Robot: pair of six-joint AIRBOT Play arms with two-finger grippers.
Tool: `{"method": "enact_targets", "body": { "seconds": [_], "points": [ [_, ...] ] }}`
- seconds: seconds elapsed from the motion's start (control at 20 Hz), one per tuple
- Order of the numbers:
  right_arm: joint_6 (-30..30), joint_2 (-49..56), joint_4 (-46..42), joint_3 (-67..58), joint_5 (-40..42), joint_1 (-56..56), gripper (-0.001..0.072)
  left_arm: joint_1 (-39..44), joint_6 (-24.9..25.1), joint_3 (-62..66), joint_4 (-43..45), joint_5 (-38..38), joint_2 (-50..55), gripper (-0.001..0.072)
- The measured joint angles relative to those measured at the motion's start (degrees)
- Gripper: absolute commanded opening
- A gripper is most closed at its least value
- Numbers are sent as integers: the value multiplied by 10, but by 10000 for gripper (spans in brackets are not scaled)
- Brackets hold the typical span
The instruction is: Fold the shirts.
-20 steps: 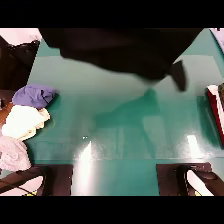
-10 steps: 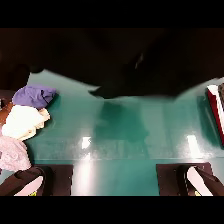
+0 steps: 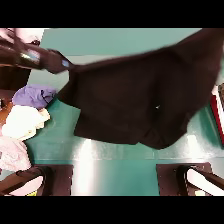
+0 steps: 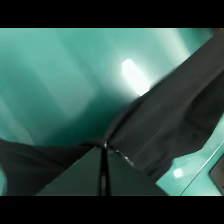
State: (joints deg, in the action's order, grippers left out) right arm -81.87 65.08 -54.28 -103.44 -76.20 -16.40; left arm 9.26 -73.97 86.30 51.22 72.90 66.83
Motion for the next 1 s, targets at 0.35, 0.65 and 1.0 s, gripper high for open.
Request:
{"method": "enact_targets", "body": {
  "seconds": [0.35,0.65,1.0],
  "points": [
    [-1,145,-91,81,137,127,22,0,11,-54,18,-162,136,23],
    [-3,193,-95,73,207,128,512,-42,5,6,23,-233,162,428],
    [14,197,-43,-3,30,75,437,-170,-1,34,28,-23,153,426]
  ]
}}
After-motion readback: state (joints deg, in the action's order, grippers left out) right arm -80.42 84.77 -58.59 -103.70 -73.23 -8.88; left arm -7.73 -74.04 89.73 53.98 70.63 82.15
